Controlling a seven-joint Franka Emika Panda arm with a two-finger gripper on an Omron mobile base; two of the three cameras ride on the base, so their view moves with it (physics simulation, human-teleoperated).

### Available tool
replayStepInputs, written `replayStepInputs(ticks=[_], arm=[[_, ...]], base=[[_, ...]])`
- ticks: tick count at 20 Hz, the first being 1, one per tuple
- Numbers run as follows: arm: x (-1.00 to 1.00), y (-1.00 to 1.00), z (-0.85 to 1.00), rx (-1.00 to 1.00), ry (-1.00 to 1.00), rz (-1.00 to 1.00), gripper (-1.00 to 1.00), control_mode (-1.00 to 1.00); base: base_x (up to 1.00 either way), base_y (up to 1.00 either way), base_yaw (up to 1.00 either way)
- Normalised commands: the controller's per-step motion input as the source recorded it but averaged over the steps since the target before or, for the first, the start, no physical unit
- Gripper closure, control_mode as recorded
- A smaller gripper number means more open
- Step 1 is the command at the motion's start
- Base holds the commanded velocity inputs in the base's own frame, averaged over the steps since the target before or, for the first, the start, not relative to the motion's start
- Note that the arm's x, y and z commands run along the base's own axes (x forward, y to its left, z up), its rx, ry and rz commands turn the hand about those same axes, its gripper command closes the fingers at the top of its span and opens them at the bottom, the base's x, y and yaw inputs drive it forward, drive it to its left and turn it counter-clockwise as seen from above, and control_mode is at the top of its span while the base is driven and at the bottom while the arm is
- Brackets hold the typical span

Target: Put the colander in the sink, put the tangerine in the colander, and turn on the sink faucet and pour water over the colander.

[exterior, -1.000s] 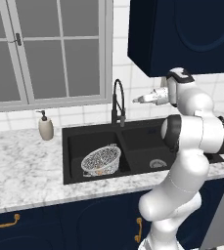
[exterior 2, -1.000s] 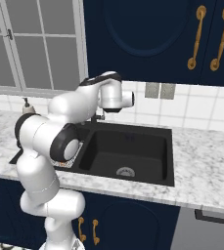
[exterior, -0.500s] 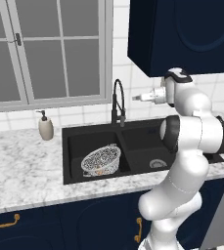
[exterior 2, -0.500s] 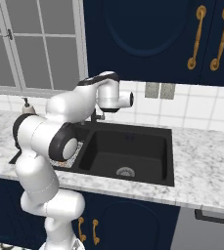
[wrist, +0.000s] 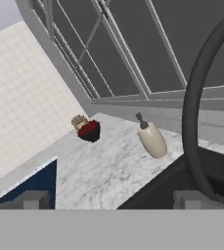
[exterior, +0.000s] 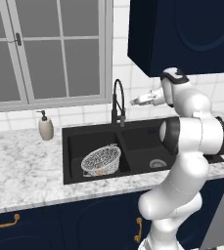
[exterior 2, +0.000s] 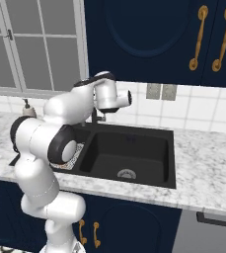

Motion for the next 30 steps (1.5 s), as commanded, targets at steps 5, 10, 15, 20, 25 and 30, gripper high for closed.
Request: replayStepInputs(ticks=[5,10,15,20,25,30], arm=[[0.00,1.00,-0.38,-0.14,-0.14,0.00,-1.00,-1.00],[0.01,1.00,-0.35,-0.01,-0.20,0.00,-1.00,-1.00],[0.27,1.00,-0.10,0.00,-0.24,0.00,-1.00,-1.00],[0.26,0.95,0.06,-0.02,-0.18,-0.06,-1.00,-1.00],[0.15,0.07,0.32,0.00,0.02,-0.22,-1.00,-1.00],[0.00,-0.92,0.35,0.13,0.13,-0.17,-1.00,-1.00]], base=[[0.00,0.00,0.00],[0.00,0.00,0.00],[0.00,0.00,0.00],[0.00,0.00,0.00],[0.00,0.00,0.00],[0.00,0.00,0.00]])
